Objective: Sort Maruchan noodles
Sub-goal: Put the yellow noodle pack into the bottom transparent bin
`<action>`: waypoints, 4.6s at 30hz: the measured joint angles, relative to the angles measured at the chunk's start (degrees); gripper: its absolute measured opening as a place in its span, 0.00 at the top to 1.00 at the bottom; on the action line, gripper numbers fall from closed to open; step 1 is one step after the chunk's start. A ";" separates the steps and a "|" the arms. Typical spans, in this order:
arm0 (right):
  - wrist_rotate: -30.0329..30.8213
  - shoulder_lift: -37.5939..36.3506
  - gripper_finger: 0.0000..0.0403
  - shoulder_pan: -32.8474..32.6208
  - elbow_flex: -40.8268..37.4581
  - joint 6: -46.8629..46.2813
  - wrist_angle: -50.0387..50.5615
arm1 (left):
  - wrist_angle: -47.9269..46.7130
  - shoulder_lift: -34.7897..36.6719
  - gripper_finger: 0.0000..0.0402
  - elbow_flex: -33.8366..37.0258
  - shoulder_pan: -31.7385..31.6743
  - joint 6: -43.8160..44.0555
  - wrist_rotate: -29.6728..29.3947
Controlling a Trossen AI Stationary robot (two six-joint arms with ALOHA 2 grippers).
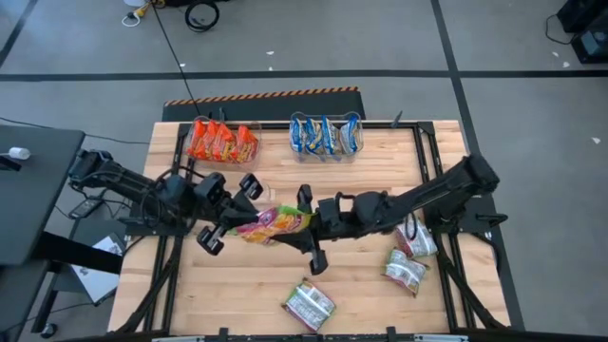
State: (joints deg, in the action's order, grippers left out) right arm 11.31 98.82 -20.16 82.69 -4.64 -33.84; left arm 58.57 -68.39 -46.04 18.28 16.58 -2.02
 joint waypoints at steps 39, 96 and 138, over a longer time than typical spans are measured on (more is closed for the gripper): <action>-15.87 0.67 0.72 1.34 8.36 -14.74 83.99 | -24.89 -22.64 0.30 -3.97 0.57 6.54 -6.23; 15.21 -15.53 0.20 -8.43 -6.83 4.47 5.09 | -32.25 -11.90 0.86 -31.00 0.55 -20.28 -7.82; 8.52 -12.82 0.64 -5.86 -6.83 -14.87 58.63 | -80.29 -12.40 0.35 -30.93 1.68 -0.57 -8.48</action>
State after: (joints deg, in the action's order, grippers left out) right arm 19.83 86.00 -26.02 75.85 -19.51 24.79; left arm -21.72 -80.80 -76.97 19.96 16.01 -10.50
